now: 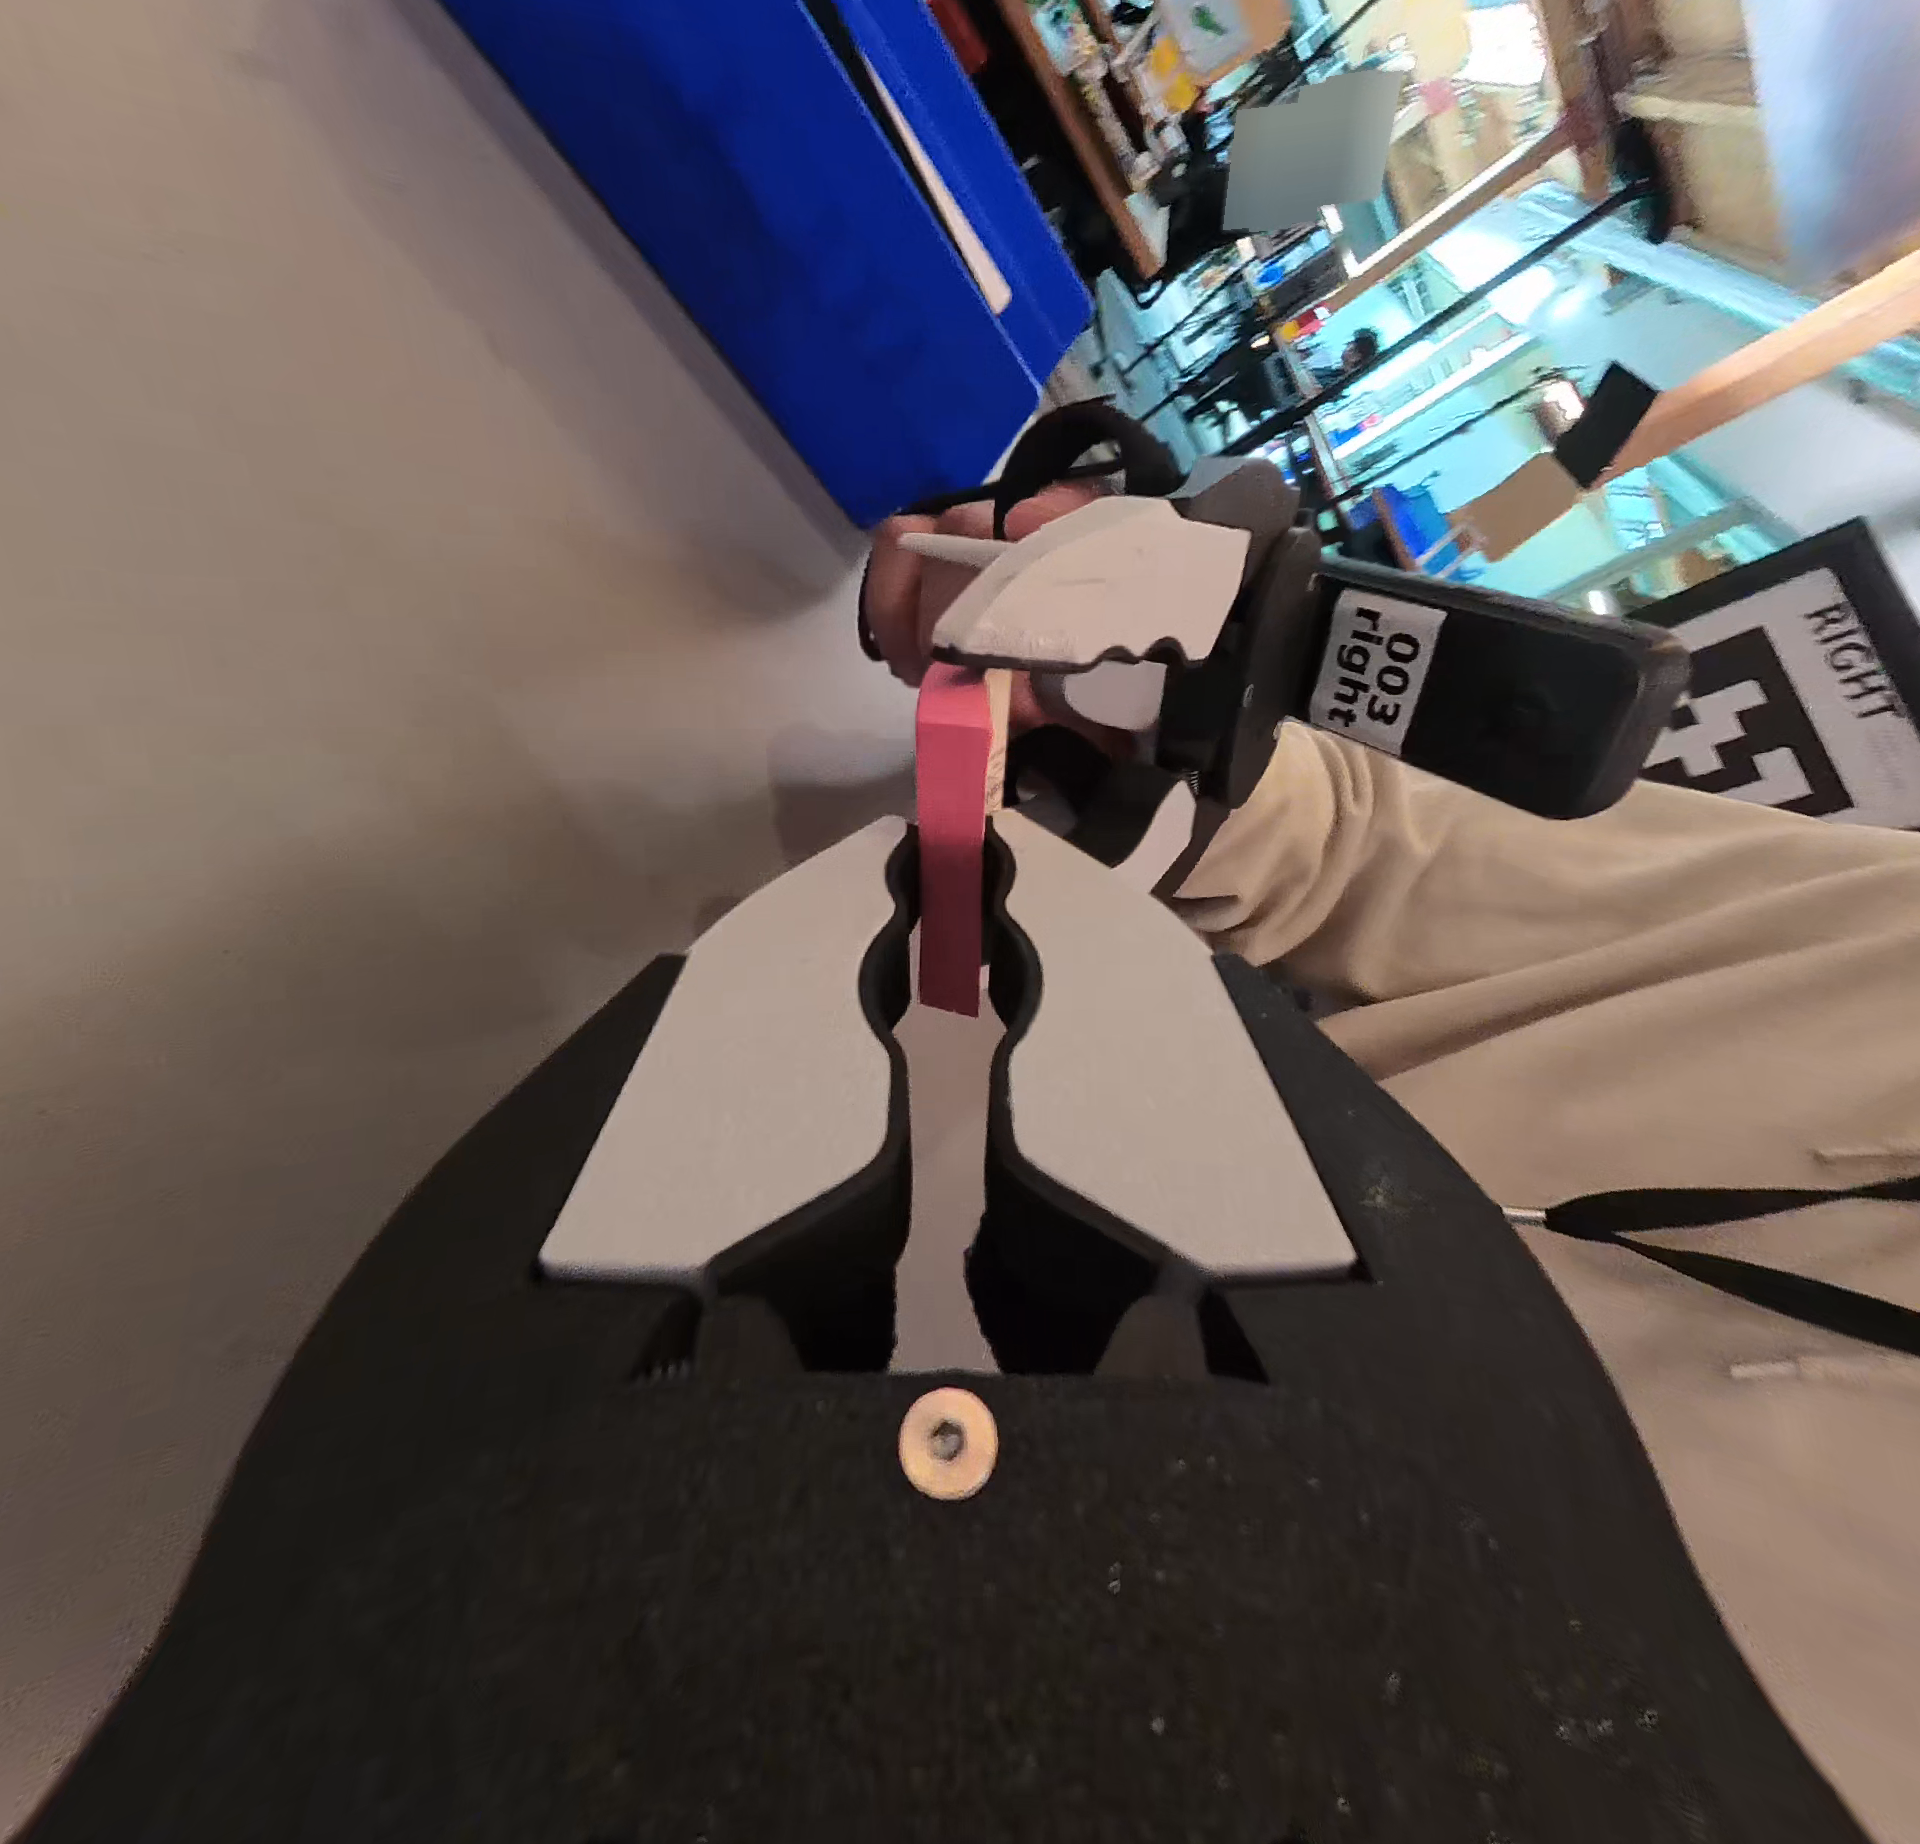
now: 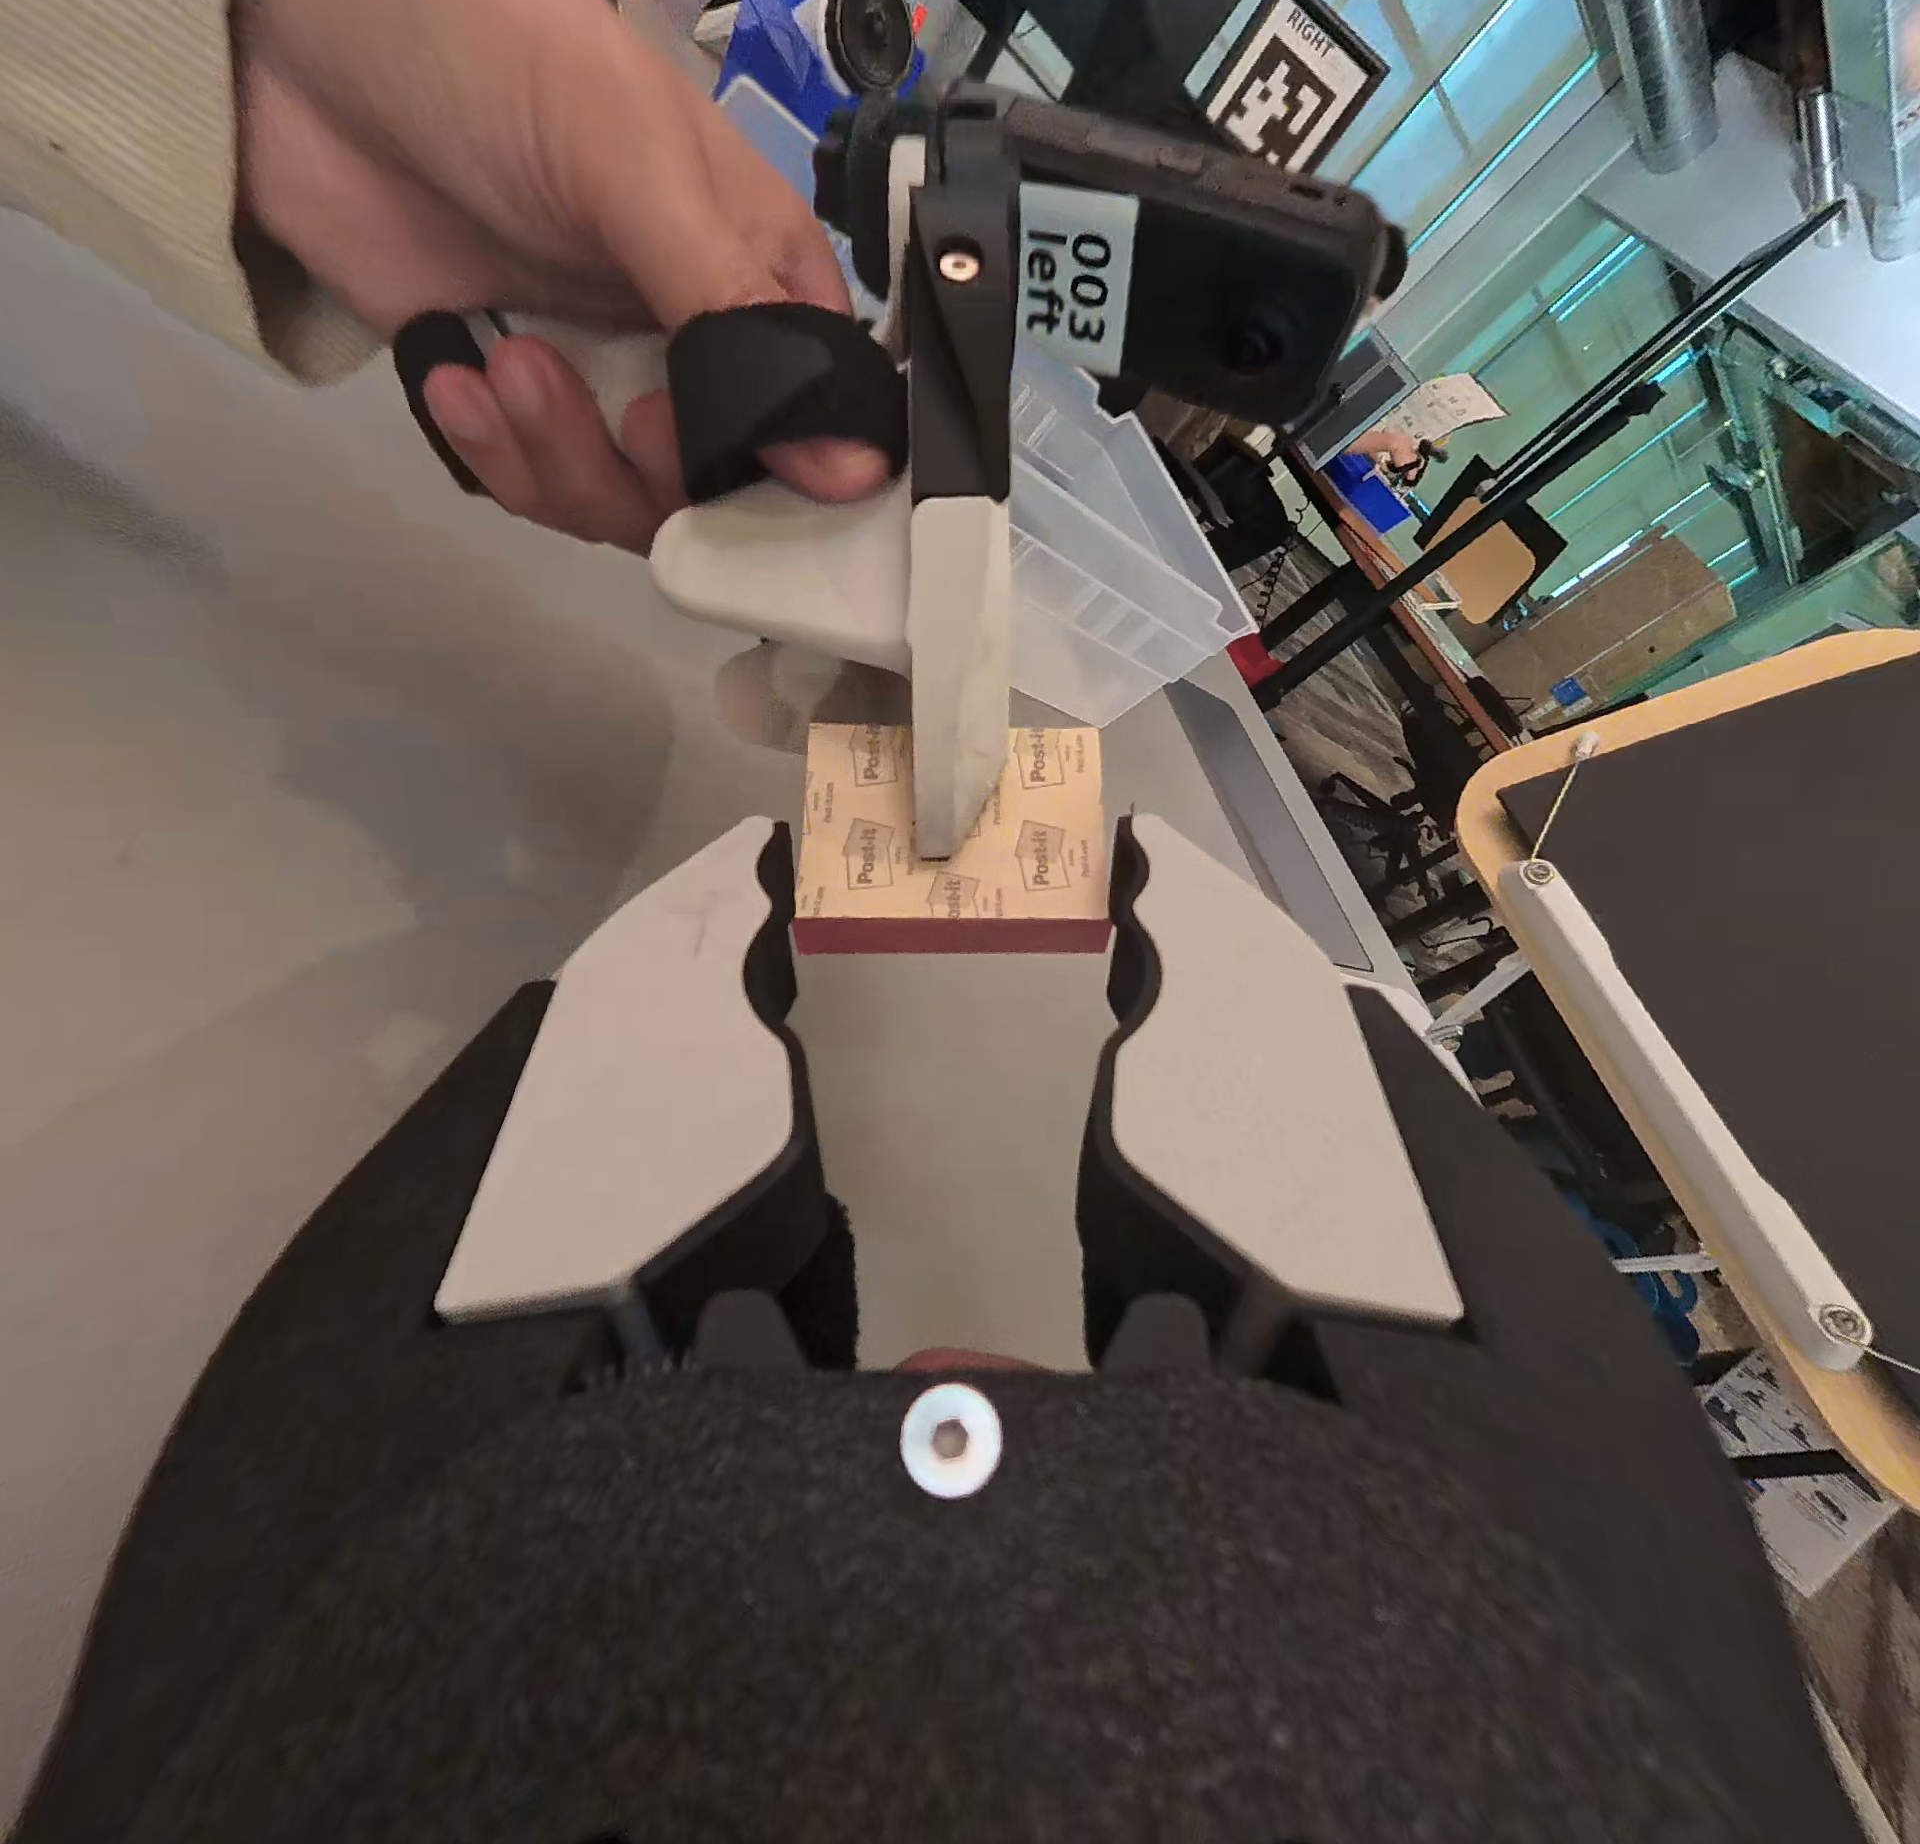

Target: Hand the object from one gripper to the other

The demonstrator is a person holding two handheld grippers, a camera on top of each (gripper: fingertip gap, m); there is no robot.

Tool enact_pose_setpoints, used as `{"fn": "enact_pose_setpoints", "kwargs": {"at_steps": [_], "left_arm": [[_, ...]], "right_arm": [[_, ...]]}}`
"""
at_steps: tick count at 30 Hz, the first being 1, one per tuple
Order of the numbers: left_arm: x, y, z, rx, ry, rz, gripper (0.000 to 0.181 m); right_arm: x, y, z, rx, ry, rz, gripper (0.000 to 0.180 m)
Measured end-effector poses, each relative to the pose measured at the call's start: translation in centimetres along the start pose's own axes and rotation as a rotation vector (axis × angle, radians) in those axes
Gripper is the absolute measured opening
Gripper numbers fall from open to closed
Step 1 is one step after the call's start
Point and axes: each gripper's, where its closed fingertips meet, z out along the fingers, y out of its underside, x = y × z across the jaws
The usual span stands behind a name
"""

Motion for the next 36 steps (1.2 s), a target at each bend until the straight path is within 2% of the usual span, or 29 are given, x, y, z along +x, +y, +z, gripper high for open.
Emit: {"fn": "enact_pose_setpoints", "kwargs": {"at_steps": [1,4,7,9,11,12,14,16,19,23,26,29,31,36], "left_arm": [[-0.1,0.0,0.0,0.009,0.027,0.004,0.009],[-0.2,-0.1,-0.2,0.052,0.106,0.007,0.009],[0.8,-1.2,-1.3,0.16,0.252,-0.025,0.009],[2.0,-1.9,-2.4,0.23,0.364,-0.044,0.009],[4.1,-2.8,-4.1,0.325,0.548,-0.028,0.009],[5.0,-3.1,-4.8,0.367,0.611,-0.006,0.009],[6.3,-3.3,-5.8,0.426,0.702,0.045,0.009],[7.6,-3.5,-6.8,0.478,0.813,0.067,0.009],[8.1,-4.1,-7.6,0.55,0.91,0.055,0.009],[6.9,-5.3,-7.4,0.706,0.896,-0.004,0.009],[6.2,-5.8,-6.9,0.842,0.844,-0.001,0.008],[6.8,-5.8,-6.1,0.874,0.839,0.028,0.008],[7.2,-5.7,-5.6,0.873,0.852,0.034,0.009],[6.6,-5.7,-4.8,0.861,0.795,0.019,0.012]], "right_arm": [[0.0,0.1,0.0,-0.002,-0.003,0.0,0.058],[-0.1,-0.2,-0.1,0.016,-0.027,0.063,0.06],[0.6,-1.4,-1.0,0.104,-0.088,0.242,0.07],[1.5,-2.1,-2.0,0.178,-0.134,0.354,0.068],[2.0,-2.7,-2.9,0.246,-0.228,0.514,0.054],[2.4,-2.8,-3.0,0.265,-0.263,0.629,0.053],[3.4,-3.6,-3.0,0.317,-0.319,0.874,0.065],[3.7,-5.7,-3.1,0.406,-0.384,1.044,0.066],[2.4,-7.9,-2.6,0.449,-0.389,0.984,0.062],[3.2,-8.2,-1.4,0.459,-0.061,0.795,0.061],[3.1,-8.6,-0.8,0.459,0.026,0.829,0.058],[3.8,-8.0,-0.5,0.45,0.106,0.915,0.036],[3.9,-8.2,-0.9,0.486,0.113,0.939,0.013],[4.0,-7.1,-1.1,0.43,0.136,0.926,0.01]]}}
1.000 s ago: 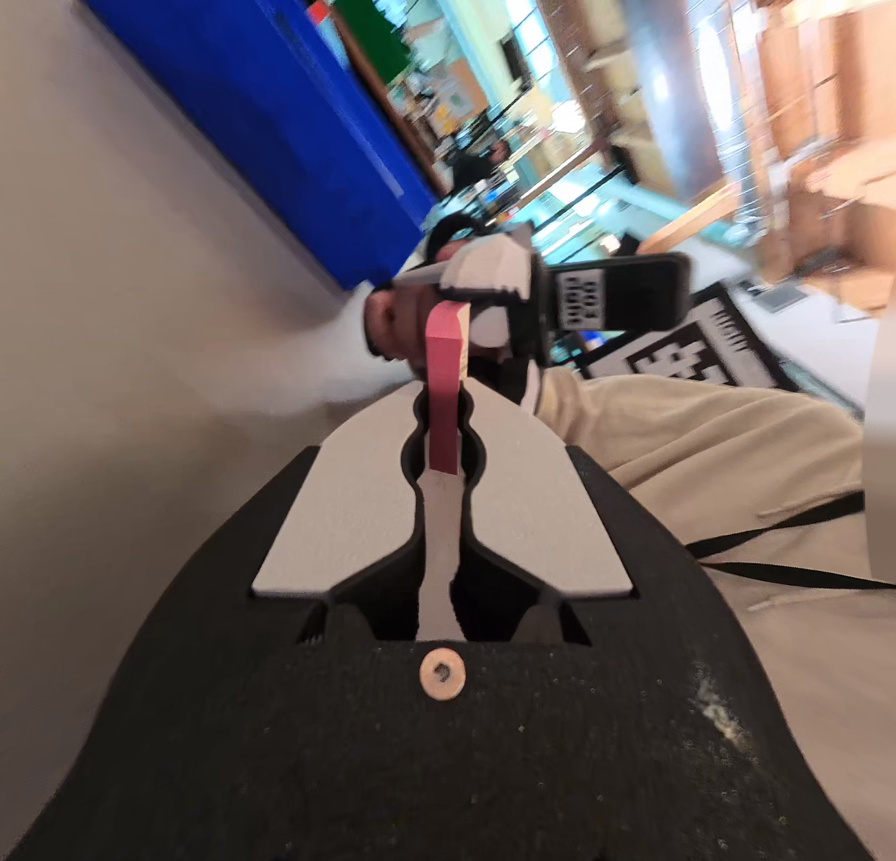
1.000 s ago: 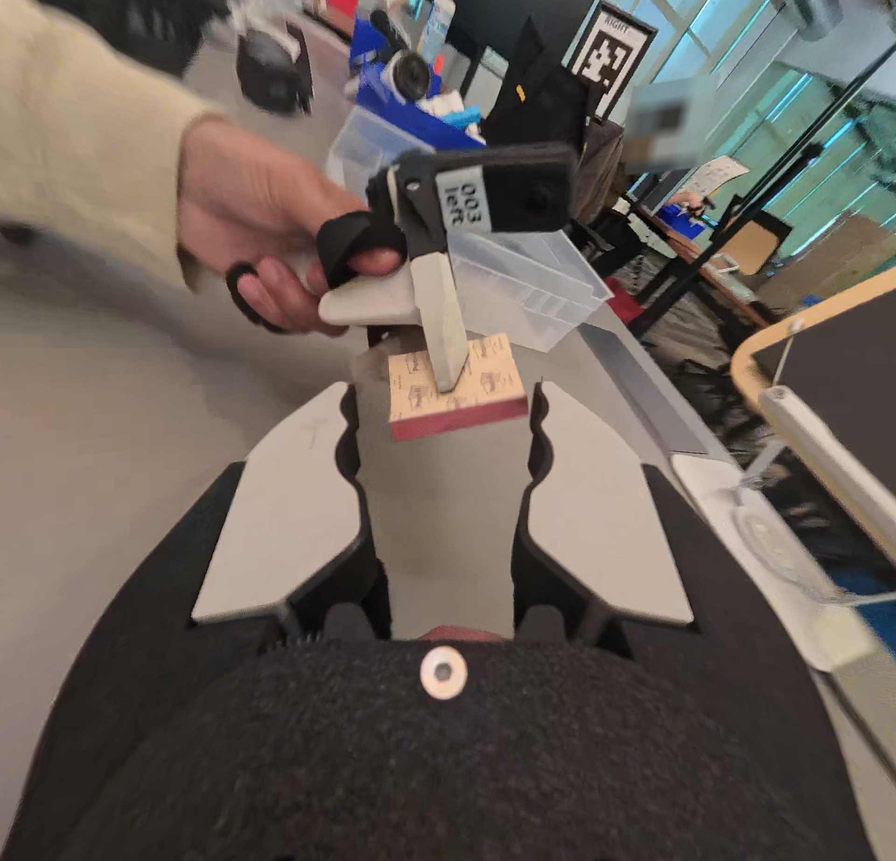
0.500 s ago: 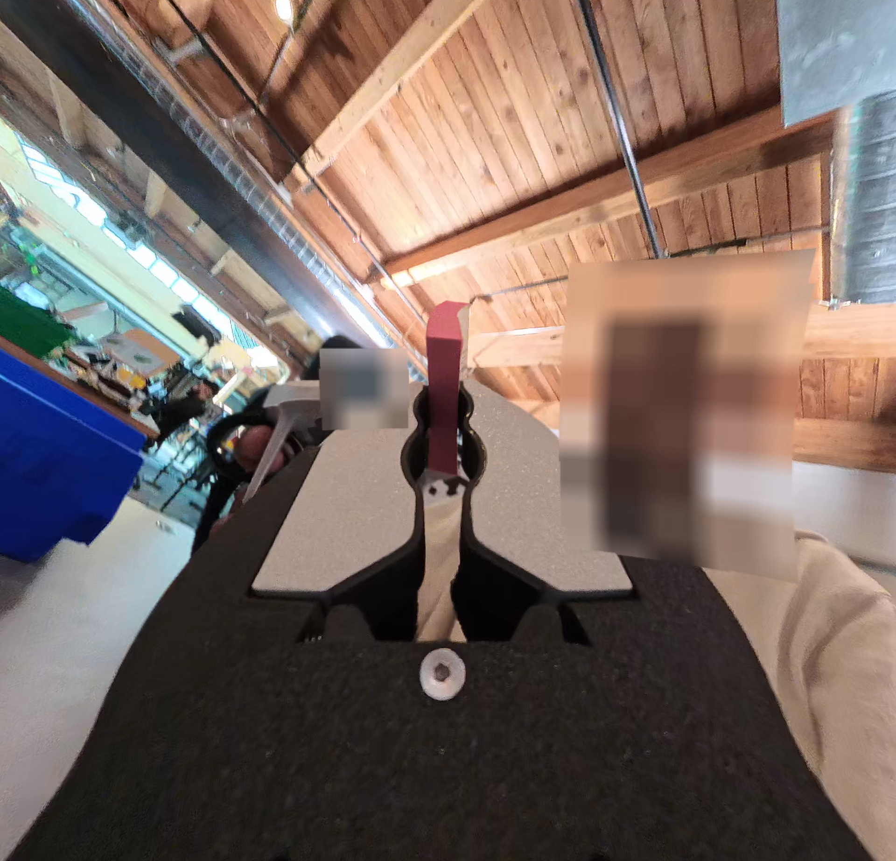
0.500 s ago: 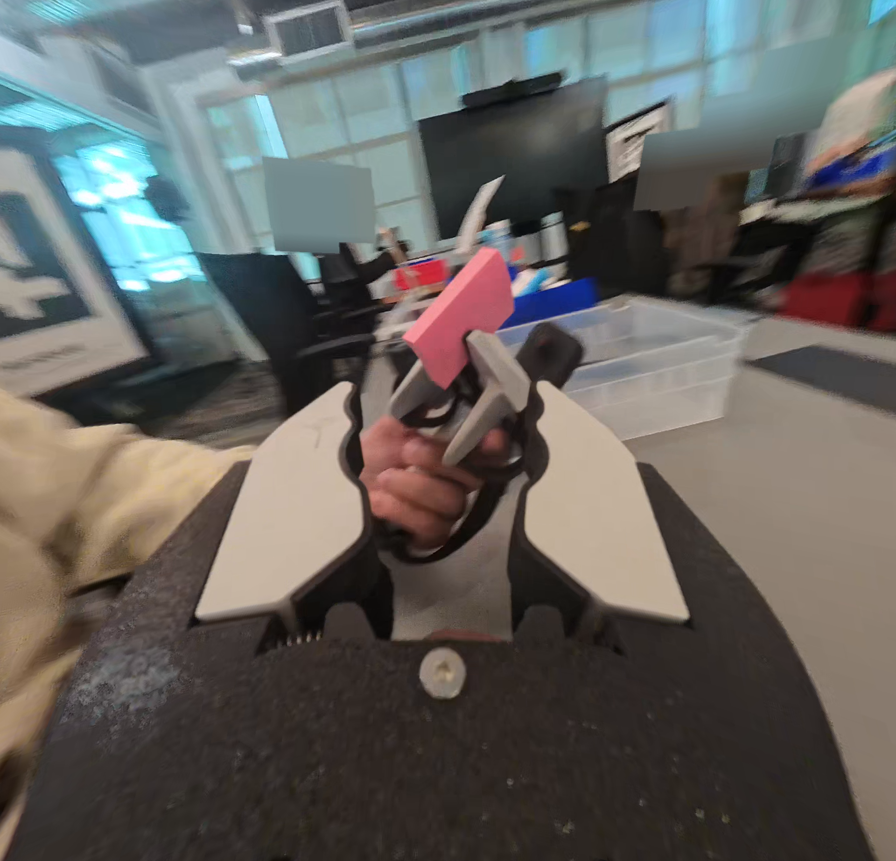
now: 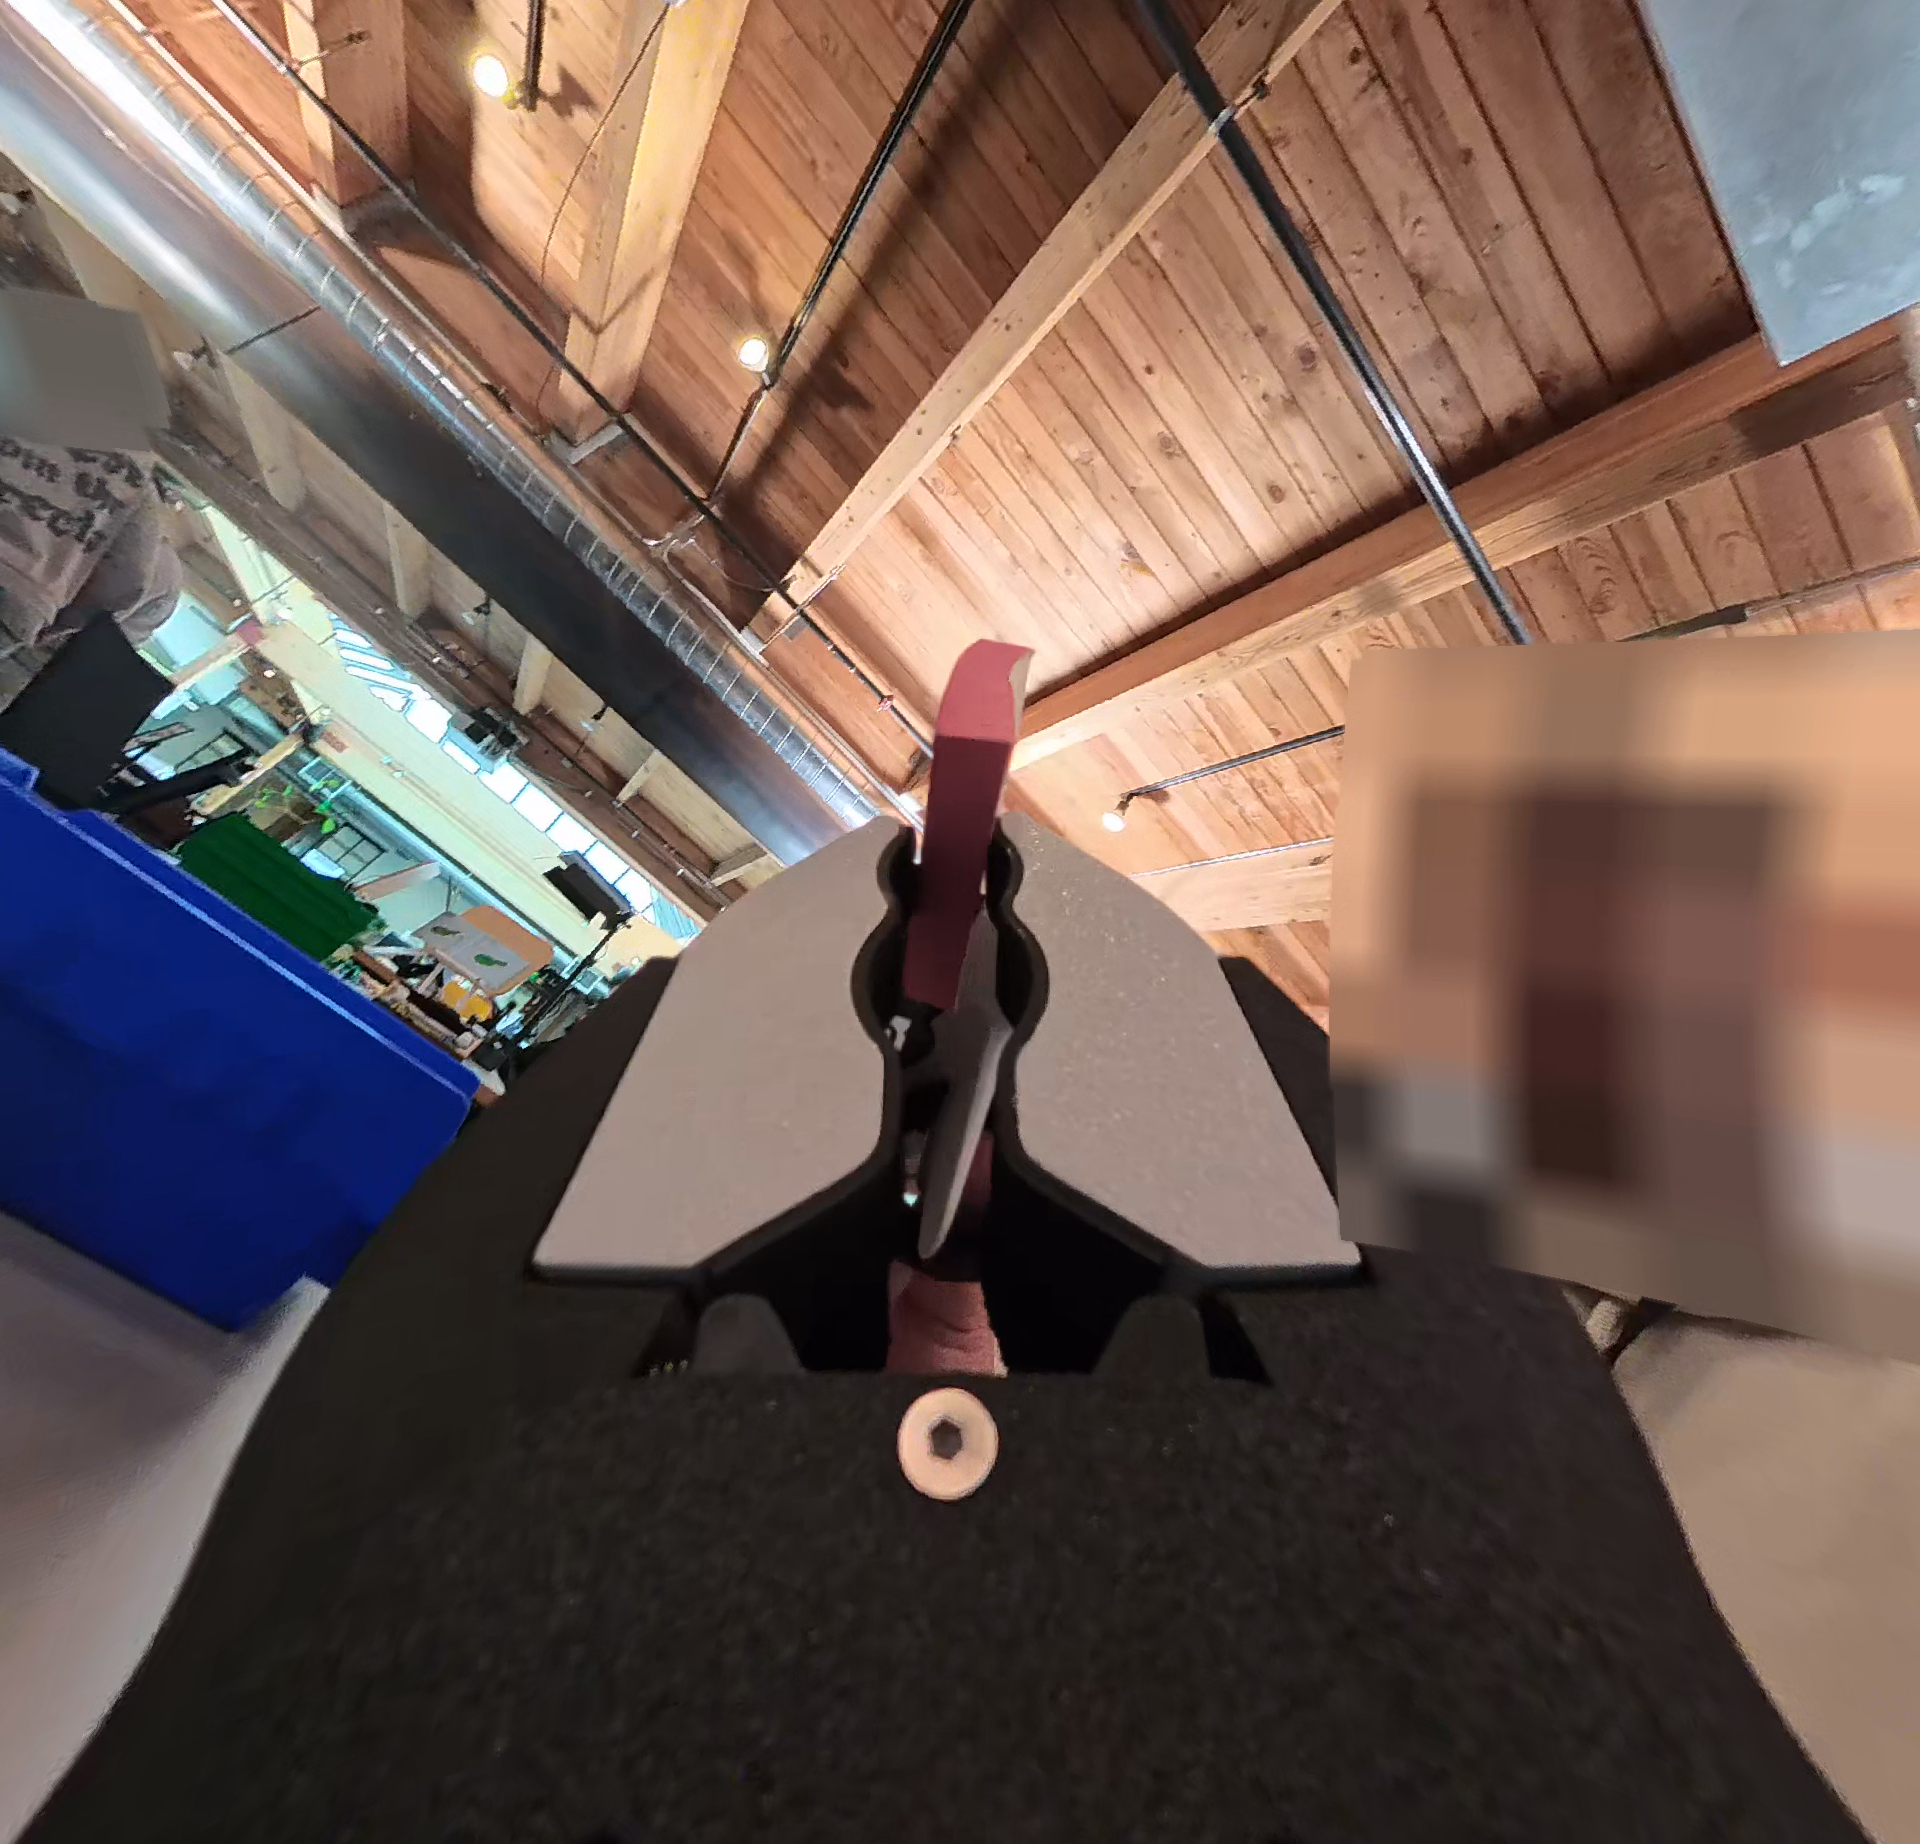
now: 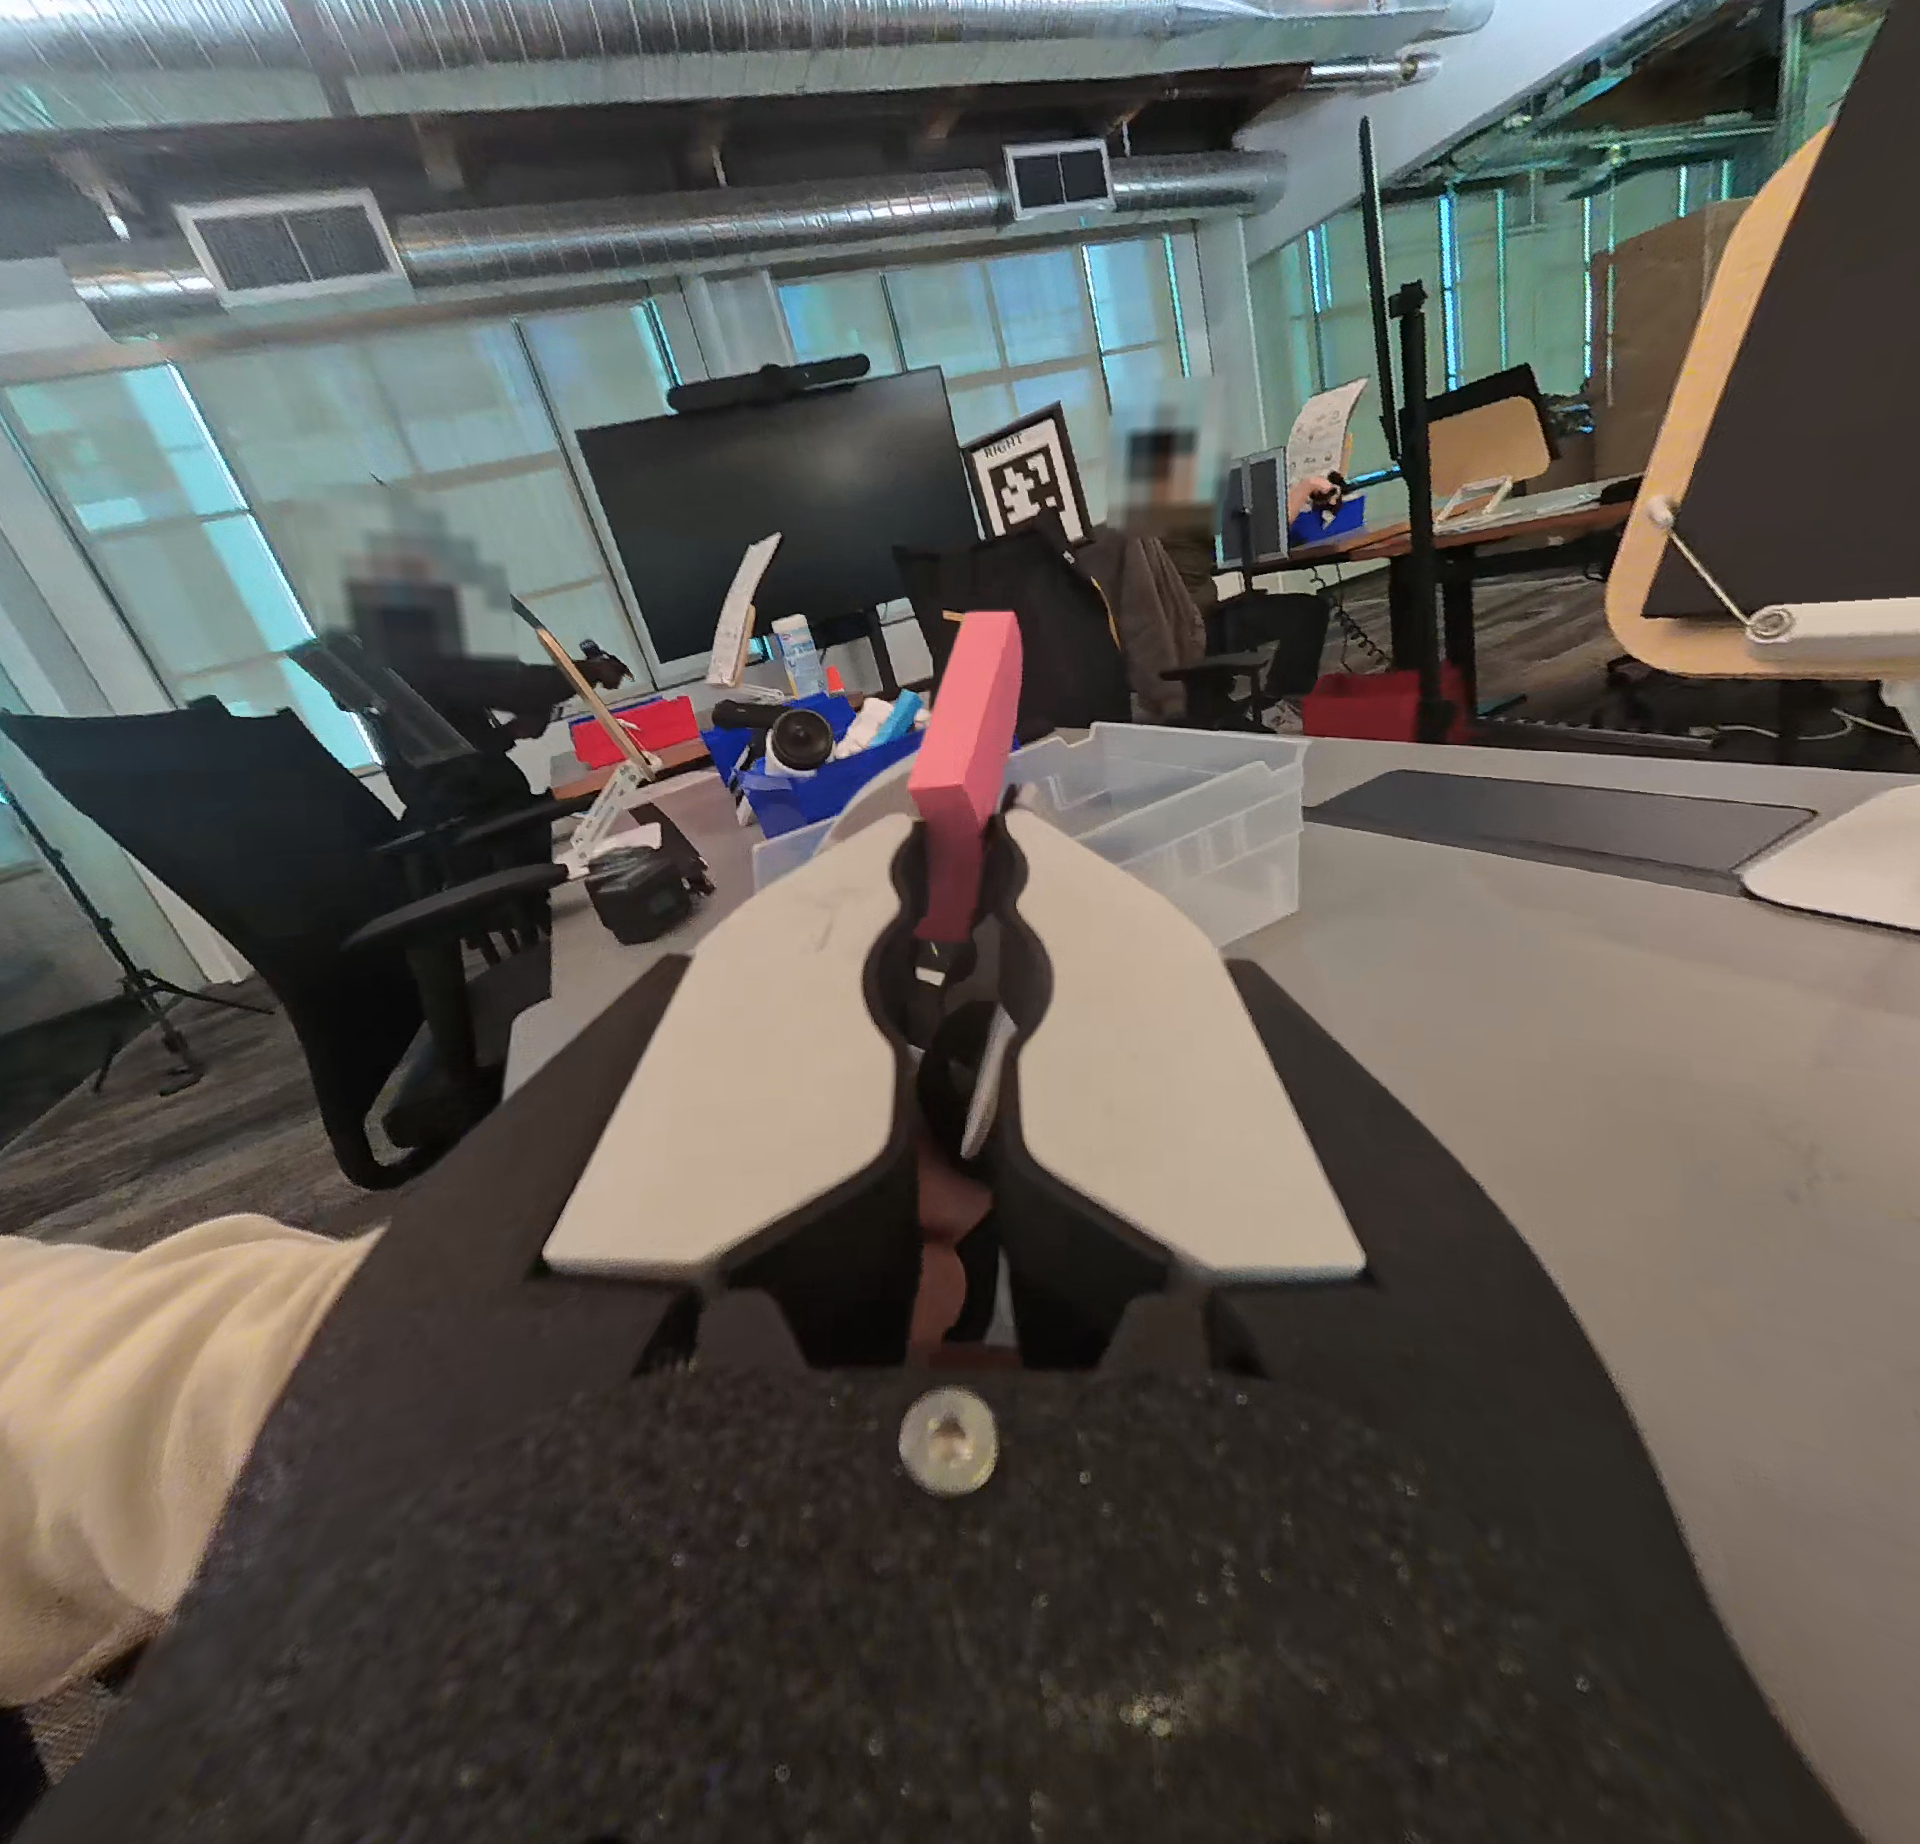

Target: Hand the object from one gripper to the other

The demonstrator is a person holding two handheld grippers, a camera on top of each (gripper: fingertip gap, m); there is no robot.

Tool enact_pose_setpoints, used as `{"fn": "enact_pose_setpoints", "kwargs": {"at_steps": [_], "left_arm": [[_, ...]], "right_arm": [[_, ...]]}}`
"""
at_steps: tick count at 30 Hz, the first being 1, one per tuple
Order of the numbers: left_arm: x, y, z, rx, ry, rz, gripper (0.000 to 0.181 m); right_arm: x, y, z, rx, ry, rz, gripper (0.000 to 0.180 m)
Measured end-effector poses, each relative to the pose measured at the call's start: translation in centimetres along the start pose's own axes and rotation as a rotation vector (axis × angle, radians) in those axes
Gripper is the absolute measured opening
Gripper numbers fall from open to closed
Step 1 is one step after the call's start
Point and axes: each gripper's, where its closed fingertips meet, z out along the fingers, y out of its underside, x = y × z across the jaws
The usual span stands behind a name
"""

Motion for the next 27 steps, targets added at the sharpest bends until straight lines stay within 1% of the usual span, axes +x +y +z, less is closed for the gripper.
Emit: {"fn": "enact_pose_setpoints", "kwargs": {"at_steps": [2,4,6,8,9,10,12,14,16,19,22,24,25,26,27], "left_arm": [[-0.3,-0.2,-0.2,-0.015,-0.032,0.0,0.017],[-0.7,-0.1,-0.5,-0.058,-0.093,0.0,0.02],[-1.2,0.7,-1.2,-0.147,-0.183,0.024,0.022],[-1.4,1.6,-2.0,-0.253,-0.283,0.066,0.032],[-1.7,2.1,-2.5,-0.316,-0.359,0.099,0.04],[-2.1,2.3,-3.1,-0.376,-0.439,0.155,0.046],[-2.8,1.8,-4.2,-0.464,-0.589,0.334,0.048],[-3.3,0.9,-5.1,-0.533,-0.715,0.506,0.049],[-4.0,0.1,-6.3,-0.592,-0.829,0.608,0.049],[-3.9,0.4,-6.5,-0.685,-0.829,0.608,0.048],[-4.0,0.0,-5.8,-0.83,-0.832,0.728,0.05],[-3.7,0.3,-5.0,-0.965,-0.781,0.806,0.05],[-3.6,0.2,-4.9,-1.044,-0.792,0.84,0.044],[-3.5,-0.1,-4.9,-1.119,-0.81,0.881,0.042],[-3.4,-0.4,-4.8,-1.192,-0.826,0.919,0.043]], "right_arm": [[0.4,0.0,-0.2,-0.025,0.018,-0.037,0.01],[1.0,-0.3,-0.6,-0.055,0.06,-0.135,0.009],[1.8,-0.6,-1.1,-0.095,0.127,-0.292,0.009],[2.8,-1.0,-1.6,-0.131,0.206,-0.471,0.009],[3.1,-1.1,-1.7,-0.153,0.23,-0.537,0.01],[3.6,-0.9,-1.9,-0.18,0.259,-0.598,0.01],[4.4,-0.4,-2.0,-0.225,0.295,-0.663,0.009],[5.1,0.5,-2.0,-0.266,0.304,-0.636,0.009],[5.7,1.3,-2.0,-0.296,0.306,-0.626,0.009],[6.1,2.0,-1.9,-0.329,0.305,-0.639,0.009],[6.0,2.6,-1.7,-0.356,0.281,-0.62,0.009],[5.4,3.2,-1.5,-0.373,0.221,-0.599,0.009],[5.1,3.5,-1.4,-0.384,0.185,-0.595,0.009],[4.6,3.8,-1.3,-0.396,0.143,-0.601,0.009],[4.6,4.0,-1.3,-0.419,0.135,-0.618,0.009]]}}
